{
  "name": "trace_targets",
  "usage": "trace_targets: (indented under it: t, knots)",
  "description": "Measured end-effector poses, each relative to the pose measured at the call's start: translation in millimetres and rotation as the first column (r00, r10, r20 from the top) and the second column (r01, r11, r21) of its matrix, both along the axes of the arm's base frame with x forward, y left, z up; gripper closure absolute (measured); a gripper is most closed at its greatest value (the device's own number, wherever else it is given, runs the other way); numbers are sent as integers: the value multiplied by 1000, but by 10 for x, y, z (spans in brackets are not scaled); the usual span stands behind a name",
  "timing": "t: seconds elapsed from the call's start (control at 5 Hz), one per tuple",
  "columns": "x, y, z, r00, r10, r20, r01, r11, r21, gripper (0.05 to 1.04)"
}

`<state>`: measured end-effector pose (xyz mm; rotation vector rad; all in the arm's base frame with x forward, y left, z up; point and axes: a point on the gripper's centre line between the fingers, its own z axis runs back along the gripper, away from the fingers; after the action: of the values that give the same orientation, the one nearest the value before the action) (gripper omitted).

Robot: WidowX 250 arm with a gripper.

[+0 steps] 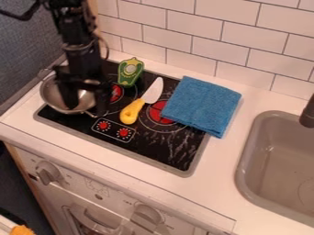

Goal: Move the silver pot to the top right corner above the blue cloth

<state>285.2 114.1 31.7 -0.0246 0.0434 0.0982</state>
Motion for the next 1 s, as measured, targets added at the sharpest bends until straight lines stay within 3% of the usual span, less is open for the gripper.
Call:
trace_targets:
  t: [0.2,0.4,0.6,0.8,1.0]
  knots:
    - [266,-58,130,995,26,91,-26,1000,2,84]
    - [443,-102,201,988,50,143,-49,999,-10,83]
    - [540,-55,136,988,68,138,-69,998,2,83]
    - [568,34,95,989,79,121,-85,995,45,84]
    - [544,102,29,994,83,75,-89,993,81,84]
